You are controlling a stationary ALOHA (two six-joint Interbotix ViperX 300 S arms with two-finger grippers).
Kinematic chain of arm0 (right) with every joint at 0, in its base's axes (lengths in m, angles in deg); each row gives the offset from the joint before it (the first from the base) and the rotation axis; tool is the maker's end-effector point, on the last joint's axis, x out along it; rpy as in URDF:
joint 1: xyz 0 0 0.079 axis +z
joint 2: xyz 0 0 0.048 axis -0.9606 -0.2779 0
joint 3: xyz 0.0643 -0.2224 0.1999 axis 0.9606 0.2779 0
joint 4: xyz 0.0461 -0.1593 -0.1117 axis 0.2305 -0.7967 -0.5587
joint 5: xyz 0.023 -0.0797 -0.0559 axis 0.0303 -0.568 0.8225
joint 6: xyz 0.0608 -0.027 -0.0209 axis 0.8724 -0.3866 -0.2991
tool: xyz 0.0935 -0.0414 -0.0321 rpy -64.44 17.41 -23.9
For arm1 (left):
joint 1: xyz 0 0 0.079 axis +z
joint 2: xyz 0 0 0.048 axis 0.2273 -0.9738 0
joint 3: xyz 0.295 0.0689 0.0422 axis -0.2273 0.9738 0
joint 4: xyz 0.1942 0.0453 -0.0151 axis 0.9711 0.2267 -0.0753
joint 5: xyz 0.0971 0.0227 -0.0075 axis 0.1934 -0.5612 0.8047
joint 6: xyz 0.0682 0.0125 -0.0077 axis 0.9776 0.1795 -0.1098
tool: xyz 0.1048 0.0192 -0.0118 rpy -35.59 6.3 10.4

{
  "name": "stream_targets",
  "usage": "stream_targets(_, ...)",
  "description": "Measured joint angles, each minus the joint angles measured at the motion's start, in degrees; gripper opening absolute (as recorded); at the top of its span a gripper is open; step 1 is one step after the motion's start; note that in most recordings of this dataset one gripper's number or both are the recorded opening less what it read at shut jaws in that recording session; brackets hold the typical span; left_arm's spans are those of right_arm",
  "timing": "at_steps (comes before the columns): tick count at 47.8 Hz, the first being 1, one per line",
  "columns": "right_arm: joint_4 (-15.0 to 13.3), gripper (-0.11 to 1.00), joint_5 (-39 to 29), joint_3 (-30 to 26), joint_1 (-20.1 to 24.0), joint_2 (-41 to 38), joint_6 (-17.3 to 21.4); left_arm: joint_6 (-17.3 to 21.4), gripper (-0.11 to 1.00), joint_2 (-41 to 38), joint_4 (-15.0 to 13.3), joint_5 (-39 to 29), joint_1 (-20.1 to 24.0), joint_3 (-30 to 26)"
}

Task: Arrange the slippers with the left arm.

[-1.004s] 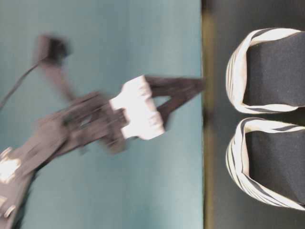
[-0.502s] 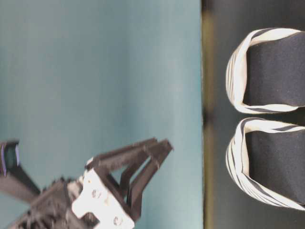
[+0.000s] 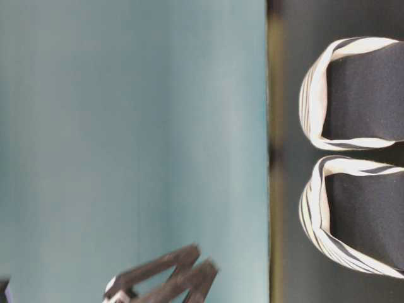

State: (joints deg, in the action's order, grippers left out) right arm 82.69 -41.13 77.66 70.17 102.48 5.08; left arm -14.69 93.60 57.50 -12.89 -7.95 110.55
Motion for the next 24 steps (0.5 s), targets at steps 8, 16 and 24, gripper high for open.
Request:
stream_targets(8,0.1,0.0,0.1,0.0,0.0,-0.1,0.0,-0.2,0.89,6.1,0.0,3.4,-0.4,5.2)
stream_targets(16,0.0,0.0,0.0,0.0,0.0,0.0,0.0,-0.2,0.89,12.3,0.0,4.7,-0.9,8.7)
stream_targets(24,0.0,0.0,0.2,0.0,0.0,0.0,0.0,-0.3,0.89,16.7,0.0,5.3,-1.2,10.6)
